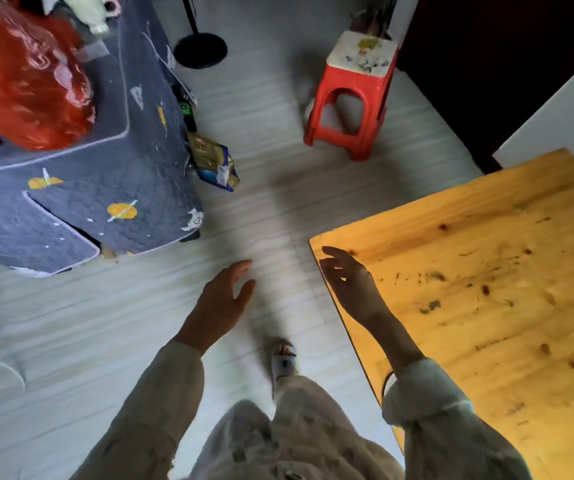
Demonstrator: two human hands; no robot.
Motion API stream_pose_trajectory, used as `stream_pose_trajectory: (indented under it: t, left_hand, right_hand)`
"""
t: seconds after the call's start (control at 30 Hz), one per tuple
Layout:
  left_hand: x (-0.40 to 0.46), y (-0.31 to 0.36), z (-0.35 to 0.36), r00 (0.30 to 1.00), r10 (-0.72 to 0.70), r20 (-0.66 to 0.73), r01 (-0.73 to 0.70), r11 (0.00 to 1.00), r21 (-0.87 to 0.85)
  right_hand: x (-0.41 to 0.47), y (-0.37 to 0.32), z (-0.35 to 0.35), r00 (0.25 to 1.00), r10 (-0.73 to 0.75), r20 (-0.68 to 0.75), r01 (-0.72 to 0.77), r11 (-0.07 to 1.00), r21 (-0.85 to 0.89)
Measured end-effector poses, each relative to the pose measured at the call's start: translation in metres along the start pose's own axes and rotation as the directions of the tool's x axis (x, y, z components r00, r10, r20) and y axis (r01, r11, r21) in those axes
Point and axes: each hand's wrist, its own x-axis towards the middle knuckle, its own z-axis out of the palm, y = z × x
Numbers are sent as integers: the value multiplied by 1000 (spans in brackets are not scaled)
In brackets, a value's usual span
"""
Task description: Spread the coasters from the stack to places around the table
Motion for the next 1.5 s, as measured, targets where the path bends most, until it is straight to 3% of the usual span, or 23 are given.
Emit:
stream_pose_trajectory:
  t: [0.23, 0.43, 0.7, 0.93, 1.07, 1.23, 1.5]
  left_hand:
    - [121, 43, -10, 981, 119, 152, -117, 993, -22]
    - [252, 71, -8, 930, 208, 303, -211, 977, -22]
    - [417, 137, -4, 760, 327, 562, -412, 911, 26]
    - [476, 203, 52, 521, 421, 742, -587, 808, -46]
    - [481, 236, 101, 346, 434, 832, -674, 731, -101]
    - [485, 275, 178, 151, 379, 913, -762, 633, -136]
    - [439, 339, 313, -131, 221, 966, -909, 362, -206]
  right_hand:
    - [78, -13, -31, 990, 103, -97, -98, 994, 47]
    - [157, -20, -52, 929, 263, -259, -226, 960, 164]
    - [246, -44, -76, 764, 433, -478, -298, 895, 333]
    - [259, -34, -101, 532, 599, -599, -312, 796, 519]
    - [249, -13, -118, 390, 665, -637, -319, 747, 584]
    - [242, 28, -158, 249, 741, -624, -300, 672, 677]
    - [200, 109, -233, 68, 815, -576, -264, 571, 777]
